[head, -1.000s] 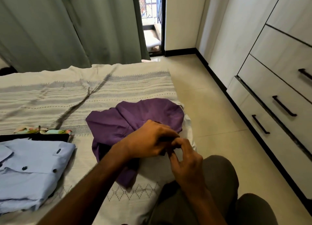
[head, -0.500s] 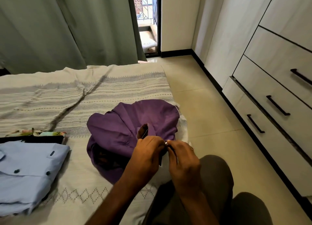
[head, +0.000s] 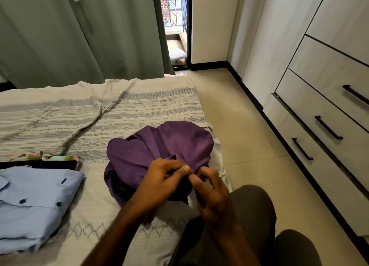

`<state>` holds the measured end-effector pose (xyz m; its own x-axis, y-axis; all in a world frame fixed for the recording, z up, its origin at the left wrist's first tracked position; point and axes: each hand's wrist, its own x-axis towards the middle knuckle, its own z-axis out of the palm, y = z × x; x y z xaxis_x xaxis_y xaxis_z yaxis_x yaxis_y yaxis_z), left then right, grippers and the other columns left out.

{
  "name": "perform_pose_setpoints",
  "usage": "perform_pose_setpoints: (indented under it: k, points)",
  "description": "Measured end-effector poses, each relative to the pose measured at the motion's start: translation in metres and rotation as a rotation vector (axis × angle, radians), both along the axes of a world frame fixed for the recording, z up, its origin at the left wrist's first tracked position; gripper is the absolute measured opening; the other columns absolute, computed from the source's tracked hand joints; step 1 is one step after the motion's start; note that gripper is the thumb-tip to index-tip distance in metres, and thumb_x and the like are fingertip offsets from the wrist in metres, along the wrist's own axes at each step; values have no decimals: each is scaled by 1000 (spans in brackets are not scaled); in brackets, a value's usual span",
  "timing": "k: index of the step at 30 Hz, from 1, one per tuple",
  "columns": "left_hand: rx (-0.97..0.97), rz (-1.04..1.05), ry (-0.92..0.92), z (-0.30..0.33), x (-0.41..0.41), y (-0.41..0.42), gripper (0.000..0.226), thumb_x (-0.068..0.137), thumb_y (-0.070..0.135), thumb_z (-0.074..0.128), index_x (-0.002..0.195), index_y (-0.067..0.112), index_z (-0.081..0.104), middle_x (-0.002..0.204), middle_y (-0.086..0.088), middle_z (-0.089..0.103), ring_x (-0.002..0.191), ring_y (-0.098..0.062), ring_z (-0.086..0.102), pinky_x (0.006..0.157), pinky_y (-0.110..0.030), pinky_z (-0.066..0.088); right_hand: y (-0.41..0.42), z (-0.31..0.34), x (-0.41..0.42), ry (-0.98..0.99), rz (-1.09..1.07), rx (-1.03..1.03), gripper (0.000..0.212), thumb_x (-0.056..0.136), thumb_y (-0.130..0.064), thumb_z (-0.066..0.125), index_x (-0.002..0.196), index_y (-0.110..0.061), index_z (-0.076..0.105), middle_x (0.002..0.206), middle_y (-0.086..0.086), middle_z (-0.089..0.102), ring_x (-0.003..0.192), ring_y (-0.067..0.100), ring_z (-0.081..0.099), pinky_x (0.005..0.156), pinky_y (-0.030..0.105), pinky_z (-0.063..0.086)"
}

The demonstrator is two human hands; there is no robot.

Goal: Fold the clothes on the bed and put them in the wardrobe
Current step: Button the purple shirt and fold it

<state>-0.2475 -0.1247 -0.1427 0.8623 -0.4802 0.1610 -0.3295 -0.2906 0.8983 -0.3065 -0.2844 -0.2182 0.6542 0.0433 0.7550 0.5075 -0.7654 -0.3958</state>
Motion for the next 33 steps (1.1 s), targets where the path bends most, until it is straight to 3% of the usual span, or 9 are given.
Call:
perform_pose_setpoints:
  k: [4, 9, 12, 17, 21, 26, 28, 31, 33]
  points:
    - [233, -256, 70, 14, 32, 16, 12, 94, 11, 68, 90, 13, 79, 82, 4, 77, 78, -18, 73, 72, -36, 59, 8, 3, 5, 28, 80, 46, 20, 100, -12, 58, 119, -18, 60, 104, 2, 50, 80, 17, 58, 68, 22, 51]
    - [210, -356, 145, 19, 47, 25, 12, 94, 5, 68, 100, 7, 78, 91, -1, 78, 87, -21, 74, 78, -34, 59, 4, 10, 16, 70, 98, 186, 11, 97, -26, 66, 101, -20, 57, 89, -1, 62, 78, 14, 59, 68, 28, 52]
    - [309, -384, 9, 19, 52, 25, 12, 97, 9, 64, 98, 10, 76, 88, 7, 75, 83, -7, 69, 74, -26, 53, 4, 13, 23, 145, 55, 292, 19, 90, -36, 72, 95, -21, 62, 85, -5, 65, 75, 9, 61, 67, 22, 51]
    - [471, -215, -235, 19, 74, 20, 21, 98, 35, 43, 89, 25, 59, 86, 15, 62, 84, -6, 59, 82, -44, 49, -3, 17, 41, 408, 135, 441, 39, 88, -58, 65, 94, -20, 71, 89, -14, 68, 84, 6, 65, 71, 24, 54]
    - [443, -137, -246, 43, 101, 23, 28, 97, 32, 43, 97, 14, 65, 90, 8, 65, 88, -12, 60, 83, -37, 47, -17, 28, 58, 483, 169, 465, 15, 91, -32, 72, 101, -20, 71, 95, -14, 68, 93, 4, 66, 78, 16, 53]
    - [435, -357, -58, 113, 130, 37, 20, 105, 14, 51, 96, 17, 68, 88, 11, 67, 87, -3, 61, 81, -22, 49, -30, 107, 67, 720, 415, 529, 9, 96, -13, 66, 93, -6, 72, 83, 7, 70, 80, 15, 68, 70, 30, 56]
    - [403, -289, -98, 125, 150, 33, 20, 105, 15, 52, 95, 20, 69, 89, 7, 69, 88, -8, 62, 84, -27, 51, -28, 123, 80, 769, 424, 497, 17, 98, -19, 63, 91, -6, 70, 83, 9, 70, 78, 20, 68, 69, 32, 55]
    - [535, -39, -200, 93, 184, 21, 9, 98, 20, 65, 104, 24, 69, 102, 3, 70, 92, -11, 64, 92, -42, 54, -10, 89, 110, 776, 192, 437, 17, 96, -24, 68, 81, -15, 69, 75, 2, 69, 72, 23, 65, 69, 39, 53]
    - [446, 269, -206, 54, 183, 18, 29, 91, 24, 73, 120, 22, 67, 116, 2, 70, 99, -14, 66, 95, -45, 53, 4, 40, 123, 801, -6, 497, 18, 92, -23, 71, 77, -13, 65, 71, -3, 66, 70, 15, 61, 71, 34, 50]
